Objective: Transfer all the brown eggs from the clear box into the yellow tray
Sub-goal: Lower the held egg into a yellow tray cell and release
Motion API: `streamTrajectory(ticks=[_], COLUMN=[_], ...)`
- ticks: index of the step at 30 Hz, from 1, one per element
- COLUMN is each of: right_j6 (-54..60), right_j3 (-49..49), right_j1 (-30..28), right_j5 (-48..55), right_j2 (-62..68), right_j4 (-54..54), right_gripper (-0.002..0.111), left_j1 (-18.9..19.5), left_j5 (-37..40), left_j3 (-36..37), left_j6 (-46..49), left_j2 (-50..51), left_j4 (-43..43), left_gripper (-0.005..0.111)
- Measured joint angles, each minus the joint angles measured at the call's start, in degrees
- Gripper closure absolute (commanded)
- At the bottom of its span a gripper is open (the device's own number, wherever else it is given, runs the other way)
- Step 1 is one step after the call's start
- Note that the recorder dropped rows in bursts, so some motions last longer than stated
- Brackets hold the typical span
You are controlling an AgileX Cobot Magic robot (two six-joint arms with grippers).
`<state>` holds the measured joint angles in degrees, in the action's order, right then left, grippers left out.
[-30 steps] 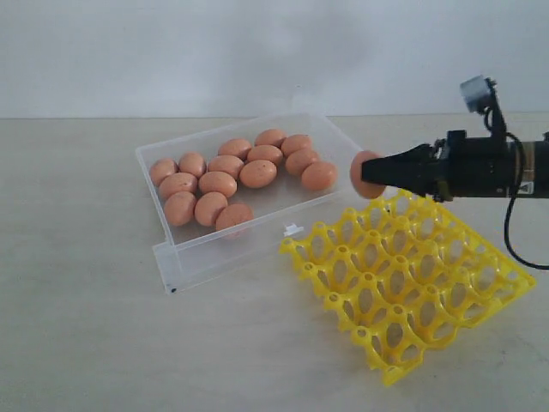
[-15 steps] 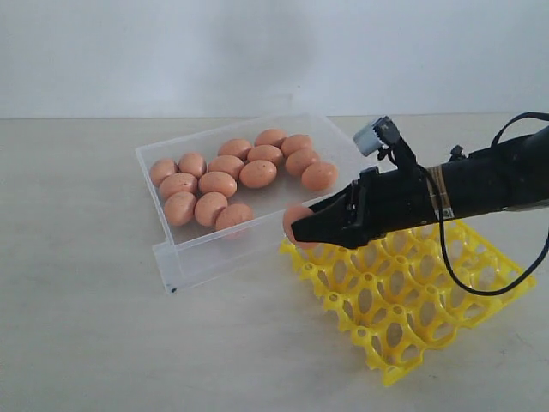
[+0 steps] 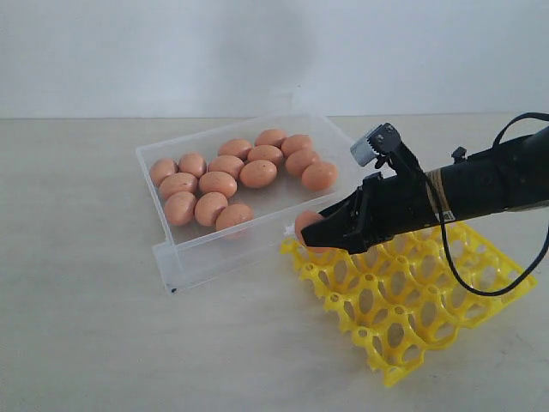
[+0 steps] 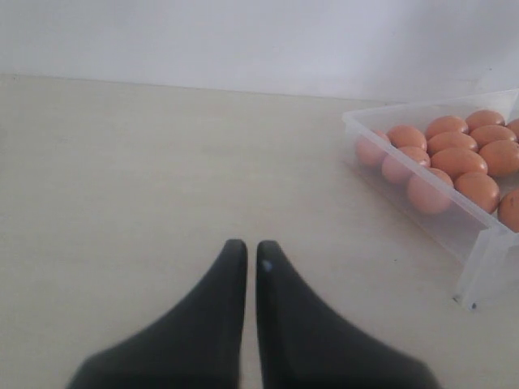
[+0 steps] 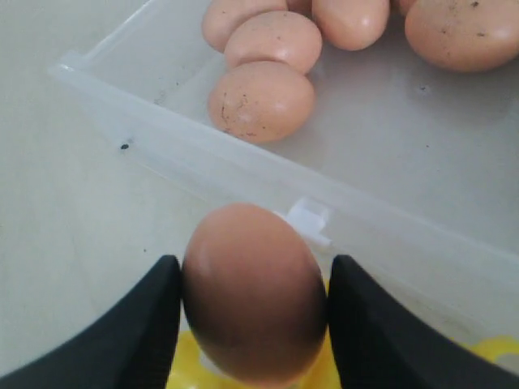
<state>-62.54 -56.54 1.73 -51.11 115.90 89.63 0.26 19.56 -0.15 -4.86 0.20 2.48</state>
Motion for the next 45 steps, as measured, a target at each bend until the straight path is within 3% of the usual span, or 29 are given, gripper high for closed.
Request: streamTrajectory(ticks=[4, 6, 26, 31, 45], right_j6=[0.2, 0.3, 0.3, 0.3, 0.0], right_j3=[0.0, 0.0, 0.0, 0.0, 0.0], right_j1=[0.0, 0.0, 0.0, 0.0, 0.0], right_j5=[0.1, 0.1, -1.9, -2.6, -2.5], right_j2=[0.1, 0.5, 0.8, 0.8, 0.8], right_j4=[-0.2, -0.5, -0.6, -0.1, -3.1], right_gripper=[0.074, 0.069, 0.067, 0.048, 0.048], left_j1=[0.0, 0.0, 0.0, 0.0, 0.0], left_j5=[0.0, 0.0, 0.0, 0.0, 0.0], left_j3=[0.0, 0.0, 0.0, 0.0, 0.0], left_j6=[0.0, 0.0, 0.0, 0.0, 0.0], left_j2=[0.0, 0.0, 0.0, 0.0, 0.0], left_j4=[0.0, 0.0, 0.0, 0.0, 0.0], left_gripper=[0.102, 0.102, 0.102, 0.102, 0.102])
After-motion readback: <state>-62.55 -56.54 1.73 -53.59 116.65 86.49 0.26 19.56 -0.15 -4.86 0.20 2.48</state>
